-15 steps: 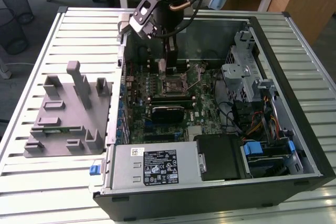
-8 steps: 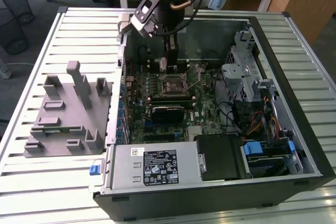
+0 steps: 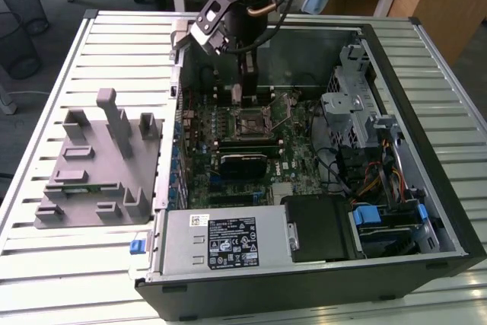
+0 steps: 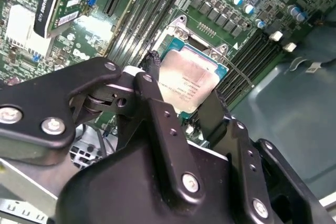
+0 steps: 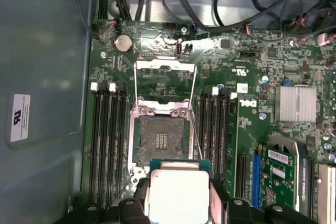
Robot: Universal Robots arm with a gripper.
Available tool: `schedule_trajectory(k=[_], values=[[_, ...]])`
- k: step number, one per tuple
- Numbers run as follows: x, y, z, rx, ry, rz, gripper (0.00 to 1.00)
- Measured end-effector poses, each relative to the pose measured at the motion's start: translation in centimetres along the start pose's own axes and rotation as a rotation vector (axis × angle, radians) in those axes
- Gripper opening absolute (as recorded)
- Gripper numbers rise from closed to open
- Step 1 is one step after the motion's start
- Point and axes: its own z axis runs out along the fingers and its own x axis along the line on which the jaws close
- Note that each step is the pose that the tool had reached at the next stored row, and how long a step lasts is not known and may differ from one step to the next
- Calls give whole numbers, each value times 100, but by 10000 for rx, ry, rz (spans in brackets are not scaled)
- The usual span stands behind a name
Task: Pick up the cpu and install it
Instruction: 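Place the cpu into insertion slot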
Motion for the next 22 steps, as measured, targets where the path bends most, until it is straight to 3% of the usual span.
schedule_trajectory(k=[4, 13, 22], values=[[10, 21, 40, -4, 6, -246, 54], [78, 110, 93, -6, 9, -244, 54], [97, 168, 182, -7, 9, -247, 54]])
